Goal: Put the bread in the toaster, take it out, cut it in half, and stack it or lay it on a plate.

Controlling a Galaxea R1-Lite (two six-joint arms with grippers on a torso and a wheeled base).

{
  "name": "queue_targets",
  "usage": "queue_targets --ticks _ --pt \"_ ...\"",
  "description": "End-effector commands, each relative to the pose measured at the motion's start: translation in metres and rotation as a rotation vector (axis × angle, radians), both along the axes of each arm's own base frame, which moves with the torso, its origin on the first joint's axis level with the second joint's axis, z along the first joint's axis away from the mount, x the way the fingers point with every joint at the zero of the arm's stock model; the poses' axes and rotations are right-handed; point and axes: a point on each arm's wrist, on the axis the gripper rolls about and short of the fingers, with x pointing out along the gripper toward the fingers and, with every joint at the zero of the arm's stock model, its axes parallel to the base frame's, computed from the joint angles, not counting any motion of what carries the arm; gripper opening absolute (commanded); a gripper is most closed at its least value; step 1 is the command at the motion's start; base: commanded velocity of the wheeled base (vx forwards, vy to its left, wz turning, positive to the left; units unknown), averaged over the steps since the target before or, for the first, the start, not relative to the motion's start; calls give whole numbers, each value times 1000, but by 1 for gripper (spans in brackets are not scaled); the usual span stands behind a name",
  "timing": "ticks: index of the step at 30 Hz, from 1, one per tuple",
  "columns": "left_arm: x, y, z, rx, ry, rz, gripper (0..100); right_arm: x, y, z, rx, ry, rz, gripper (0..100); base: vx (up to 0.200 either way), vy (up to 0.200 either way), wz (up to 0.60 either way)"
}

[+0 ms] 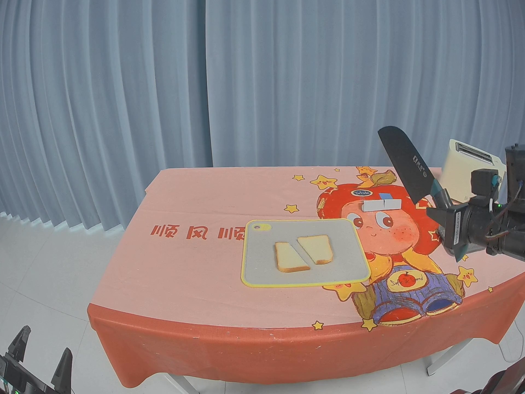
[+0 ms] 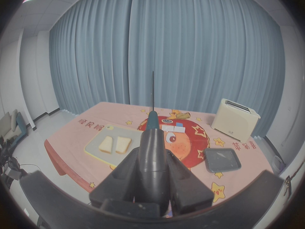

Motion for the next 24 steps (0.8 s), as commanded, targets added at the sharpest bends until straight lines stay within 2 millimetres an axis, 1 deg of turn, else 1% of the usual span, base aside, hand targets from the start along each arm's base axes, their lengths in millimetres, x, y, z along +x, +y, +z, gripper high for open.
queue_targets --ticks 1,5,6,7,12,15,20,24 --pt "2 0 -5 0 25 0 100 21 -7 2 -15 4 -40 0 0 0 0" --pt "2 0 -5 -1 23 0 100 29 -19 0 17 14 -37 0 0 0 0" --pt "2 0 -5 -1 25 0 100 38 -24 -7 25 48 -29 0 0 0 0" --pt "2 0 -5 0 23 0 100 40 -27 -9 25 58 -32 0 0 0 0" --pt "2 0 -5 0 23 0 100 47 -35 -11 23 66 -72 0 0 0 0" --pt "2 0 -5 0 23 0 100 52 -36 -12 28 73 -78 0 0 0 0" --pt "2 0 -5 0 25 0 100 60 -34 -23 21 111 -76 0 0 0 0" --pt "2 0 -5 0 23 0 100 71 -32 -32 20 106 -82 0 0 0 0"
